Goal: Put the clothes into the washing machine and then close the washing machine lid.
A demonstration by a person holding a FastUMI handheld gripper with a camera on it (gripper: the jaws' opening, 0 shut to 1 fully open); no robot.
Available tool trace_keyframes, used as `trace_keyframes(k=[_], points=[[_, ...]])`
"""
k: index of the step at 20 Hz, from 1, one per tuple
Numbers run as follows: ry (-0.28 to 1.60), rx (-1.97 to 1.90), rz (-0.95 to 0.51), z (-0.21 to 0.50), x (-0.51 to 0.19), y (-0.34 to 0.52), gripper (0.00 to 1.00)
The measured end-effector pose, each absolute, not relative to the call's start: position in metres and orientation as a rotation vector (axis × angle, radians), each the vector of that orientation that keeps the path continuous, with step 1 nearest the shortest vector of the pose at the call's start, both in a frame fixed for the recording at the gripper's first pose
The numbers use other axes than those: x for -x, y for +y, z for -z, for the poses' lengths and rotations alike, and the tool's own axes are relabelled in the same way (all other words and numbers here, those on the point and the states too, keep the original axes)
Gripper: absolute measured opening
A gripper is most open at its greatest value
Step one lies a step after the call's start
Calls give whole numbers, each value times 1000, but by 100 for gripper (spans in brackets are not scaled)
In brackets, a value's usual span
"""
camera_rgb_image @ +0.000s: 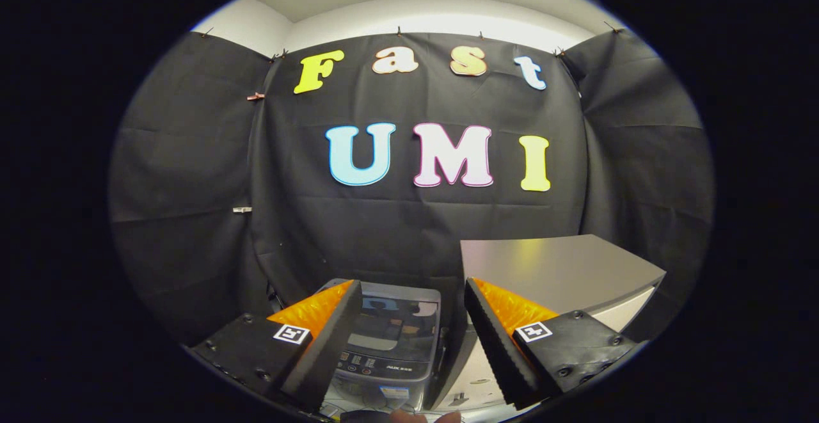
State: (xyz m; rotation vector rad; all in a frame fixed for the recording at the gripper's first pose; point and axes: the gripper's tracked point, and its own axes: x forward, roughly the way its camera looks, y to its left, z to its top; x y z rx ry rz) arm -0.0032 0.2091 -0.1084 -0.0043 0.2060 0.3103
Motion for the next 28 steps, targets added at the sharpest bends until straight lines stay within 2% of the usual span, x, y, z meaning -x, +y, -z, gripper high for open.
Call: trace_keyframes(k=[11, 28], points=[[166, 21, -262, 103, 24, 184, 100], [151, 40, -225, 111, 11, 166, 100]])
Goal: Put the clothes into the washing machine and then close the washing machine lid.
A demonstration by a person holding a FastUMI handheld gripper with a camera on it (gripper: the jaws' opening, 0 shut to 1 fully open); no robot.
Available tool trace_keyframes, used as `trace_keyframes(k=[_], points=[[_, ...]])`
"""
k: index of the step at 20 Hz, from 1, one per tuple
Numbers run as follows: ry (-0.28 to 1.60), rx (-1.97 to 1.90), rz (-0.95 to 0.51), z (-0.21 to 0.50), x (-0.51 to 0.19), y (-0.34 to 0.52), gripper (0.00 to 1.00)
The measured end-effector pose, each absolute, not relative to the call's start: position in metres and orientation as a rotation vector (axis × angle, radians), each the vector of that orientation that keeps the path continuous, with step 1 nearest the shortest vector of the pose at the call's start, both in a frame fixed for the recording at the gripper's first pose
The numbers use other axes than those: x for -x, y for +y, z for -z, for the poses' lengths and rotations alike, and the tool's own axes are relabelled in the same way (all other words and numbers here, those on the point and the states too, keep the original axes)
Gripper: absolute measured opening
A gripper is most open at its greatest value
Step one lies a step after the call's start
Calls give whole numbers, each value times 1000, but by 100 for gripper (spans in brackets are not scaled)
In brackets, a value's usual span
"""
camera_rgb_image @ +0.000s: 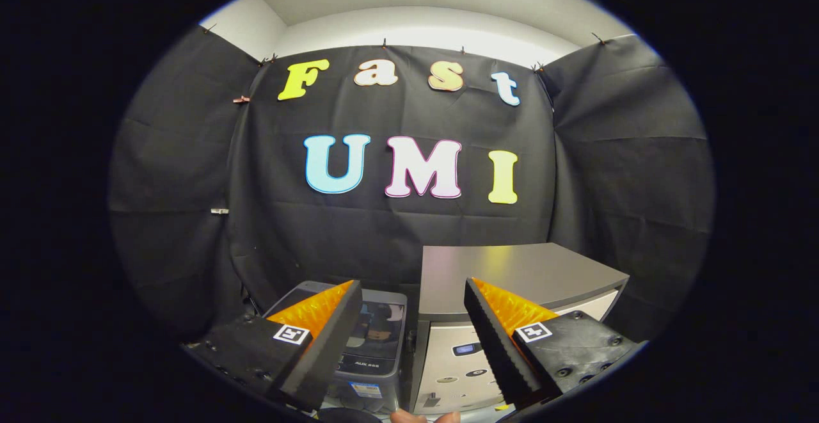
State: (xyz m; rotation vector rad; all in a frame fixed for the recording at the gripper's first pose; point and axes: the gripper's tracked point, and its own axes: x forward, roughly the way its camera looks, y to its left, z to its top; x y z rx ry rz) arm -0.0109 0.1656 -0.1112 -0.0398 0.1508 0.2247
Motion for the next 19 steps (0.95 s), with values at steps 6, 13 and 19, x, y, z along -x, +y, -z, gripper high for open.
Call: trace_keyframes(k=[6, 13, 19], points=[[153, 55, -237, 112, 13, 171, 100], [143, 66, -224, 113, 12, 168, 100], [145, 69, -229, 115, 15, 170, 100]])
